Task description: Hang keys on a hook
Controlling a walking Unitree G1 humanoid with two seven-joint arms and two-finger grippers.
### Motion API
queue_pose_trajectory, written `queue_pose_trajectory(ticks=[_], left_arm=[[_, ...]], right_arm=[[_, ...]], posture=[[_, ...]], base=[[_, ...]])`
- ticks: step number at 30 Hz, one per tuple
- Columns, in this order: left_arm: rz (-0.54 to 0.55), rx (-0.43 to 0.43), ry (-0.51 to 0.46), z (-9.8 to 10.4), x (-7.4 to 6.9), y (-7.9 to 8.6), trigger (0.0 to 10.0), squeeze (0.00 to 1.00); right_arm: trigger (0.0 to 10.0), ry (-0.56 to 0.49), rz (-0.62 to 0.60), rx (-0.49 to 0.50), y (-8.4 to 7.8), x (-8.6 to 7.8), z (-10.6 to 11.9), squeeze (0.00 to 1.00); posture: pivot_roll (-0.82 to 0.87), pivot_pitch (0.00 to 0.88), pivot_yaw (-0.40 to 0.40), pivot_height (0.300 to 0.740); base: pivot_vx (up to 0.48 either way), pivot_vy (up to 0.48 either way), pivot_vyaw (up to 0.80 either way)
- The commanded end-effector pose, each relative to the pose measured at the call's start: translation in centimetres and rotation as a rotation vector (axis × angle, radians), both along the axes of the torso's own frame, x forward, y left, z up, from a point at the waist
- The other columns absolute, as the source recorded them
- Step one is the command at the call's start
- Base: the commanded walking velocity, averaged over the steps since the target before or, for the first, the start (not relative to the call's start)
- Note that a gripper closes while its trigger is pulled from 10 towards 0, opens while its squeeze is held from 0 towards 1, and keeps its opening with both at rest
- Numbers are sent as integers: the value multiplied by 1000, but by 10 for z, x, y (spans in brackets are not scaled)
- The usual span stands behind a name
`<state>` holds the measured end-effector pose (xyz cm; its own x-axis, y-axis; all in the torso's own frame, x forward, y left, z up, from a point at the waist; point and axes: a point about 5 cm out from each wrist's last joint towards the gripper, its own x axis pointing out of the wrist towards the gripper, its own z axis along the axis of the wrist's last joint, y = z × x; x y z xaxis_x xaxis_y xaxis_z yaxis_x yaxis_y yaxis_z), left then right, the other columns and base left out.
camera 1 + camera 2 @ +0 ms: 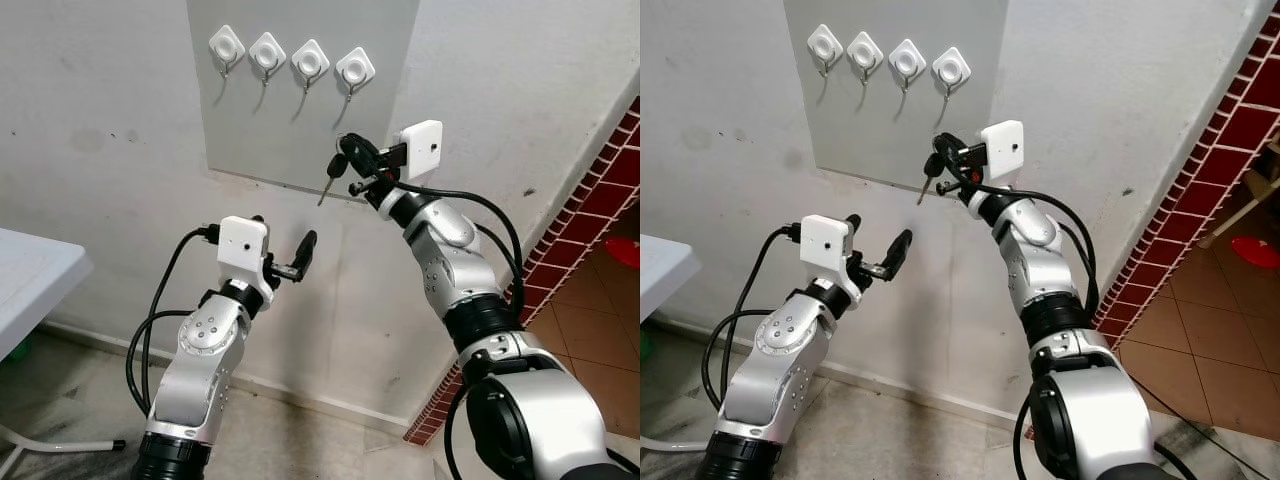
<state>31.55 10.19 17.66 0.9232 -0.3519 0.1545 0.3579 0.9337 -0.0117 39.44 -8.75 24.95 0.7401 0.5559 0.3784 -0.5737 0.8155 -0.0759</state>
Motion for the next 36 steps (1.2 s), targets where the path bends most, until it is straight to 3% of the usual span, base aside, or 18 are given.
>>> queue_pose_trajectory(ticks=[1, 6, 8, 10, 11, 12, 22, 36], left_arm=[[16, -4, 2, 1, -1, 3, 10000, 0], [62, -58, 42, -6, -2, 13, 10000, 0], [66, -61, 47, -7, -2, 14, 10000, 0], [98, -91, 76, -11, 0, 20, 10000, 0], [98, -91, 76, -11, 0, 20, 10000, 0], [108, -106, 90, -13, 2, 23, 10000, 0], [130, -141, 114, -14, 7, 32, 10000, 0], [140, -132, 133, -19, 6, 36, 10000, 0]], right_arm=[[10000, -6, -84, 9, -15, -2, -9, 0], [10000, 37, -349, 21, -57, -17, -41, 0], [10000, 36, -374, 13, -61, -19, -44, 0], [10000, 43, -431, 22, -75, -34, -56, 0], [10000, 43, -431, 22, -75, -34, -56, 0], [10000, 52, -462, 17, -81, -46, -62, 0], [10000, 117, -518, 4, -82, -81, -75, 0], [10000, 179, -507, 11, -74, -92, -79, 0]], posture=[[44, 63, -78, 740], [39, 68, -75, 740], [39, 68, -75, 740], [28, 70, -66, 740], [28, 70, -66, 740], [17, 71, -58, 740], [-1, 70, -40, 740], [4, 58, -35, 740]], base=[[0, 0, 0], [0, 0, 0], [0, 0, 0], [0, 0, 0], [0, 0, 0], [0, 0, 0], [0, 248, 0], [0, 468, 0]])
